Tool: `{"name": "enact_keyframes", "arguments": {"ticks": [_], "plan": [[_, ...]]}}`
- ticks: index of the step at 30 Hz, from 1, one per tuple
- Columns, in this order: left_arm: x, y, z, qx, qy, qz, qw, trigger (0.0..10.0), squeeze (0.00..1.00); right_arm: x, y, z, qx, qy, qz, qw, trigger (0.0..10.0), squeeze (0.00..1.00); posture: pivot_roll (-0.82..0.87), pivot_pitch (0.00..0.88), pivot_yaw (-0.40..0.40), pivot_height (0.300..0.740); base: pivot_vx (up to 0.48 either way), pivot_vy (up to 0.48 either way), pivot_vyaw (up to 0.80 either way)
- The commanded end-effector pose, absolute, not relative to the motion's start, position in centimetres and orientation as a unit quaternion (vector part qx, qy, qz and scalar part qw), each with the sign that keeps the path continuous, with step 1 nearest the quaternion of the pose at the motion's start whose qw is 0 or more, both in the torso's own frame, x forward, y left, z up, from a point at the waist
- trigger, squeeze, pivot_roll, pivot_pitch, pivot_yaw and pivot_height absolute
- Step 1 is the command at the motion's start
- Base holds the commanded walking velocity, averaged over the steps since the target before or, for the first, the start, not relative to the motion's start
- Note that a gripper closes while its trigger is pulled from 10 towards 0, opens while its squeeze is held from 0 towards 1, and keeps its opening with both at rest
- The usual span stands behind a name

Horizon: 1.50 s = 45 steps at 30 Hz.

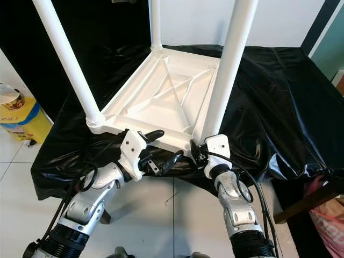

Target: Building children table

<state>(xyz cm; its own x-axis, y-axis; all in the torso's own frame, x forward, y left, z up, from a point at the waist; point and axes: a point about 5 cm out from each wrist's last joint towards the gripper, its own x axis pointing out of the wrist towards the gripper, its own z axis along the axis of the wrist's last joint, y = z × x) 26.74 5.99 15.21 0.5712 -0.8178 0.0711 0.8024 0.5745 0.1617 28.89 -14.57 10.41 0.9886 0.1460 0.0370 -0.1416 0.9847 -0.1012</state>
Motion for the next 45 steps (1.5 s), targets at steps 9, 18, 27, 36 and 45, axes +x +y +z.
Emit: {"name": "enact_keyframes", "arguments": {"ticks": [9, 18, 27, 36, 45], "plan": [[26.4, 5.9, 15.1, 0.053, -0.064, -0.462, 0.883, 10.0, 0.00, 27.6, -13.3, 8.5, -0.042, 0.028, 0.006, 0.999, 10.0, 0.00, -0.02, 0.074, -0.031, 0.740, 0.000, 0.000, 0.00], [26.5, 5.9, 15.2, 0.054, -0.064, -0.464, 0.882, 10.0, 0.00, 27.5, -12.7, 9.3, -0.038, 0.015, 0.005, 0.999, 10.0, 1.00, -0.03, 0.073, -0.024, 0.740, 0.000, 0.000, 0.00], [26.6, 5.9, 15.2, 0.055, -0.064, -0.463, 0.882, 10.0, 0.00, 27.6, -14.2, 11.0, -0.037, -0.029, 0.059, 0.997, 10.0, 1.00, -0.02, 0.071, -0.026, 0.740, 0.000, 0.000, 0.00], [26.6, 5.9, 15.2, 0.055, -0.064, -0.463, 0.882, 10.0, 0.00, 28.0, -15.9, 11.7, -0.053, -0.035, 0.144, 0.988, 10.0, 0.29, -0.03, 0.071, -0.024, 0.740, 0.000, 0.000, 0.00], [26.7, 5.9, 15.3, 0.056, -0.066, -0.463, 0.882, 10.0, 0.00, 29.4, -16.0, 12.8, -0.068, -0.042, 0.257, 0.963, 10.0, 0.00, -0.02, 0.061, -0.024, 0.740, 0.000, 0.000, 0.00]]}}
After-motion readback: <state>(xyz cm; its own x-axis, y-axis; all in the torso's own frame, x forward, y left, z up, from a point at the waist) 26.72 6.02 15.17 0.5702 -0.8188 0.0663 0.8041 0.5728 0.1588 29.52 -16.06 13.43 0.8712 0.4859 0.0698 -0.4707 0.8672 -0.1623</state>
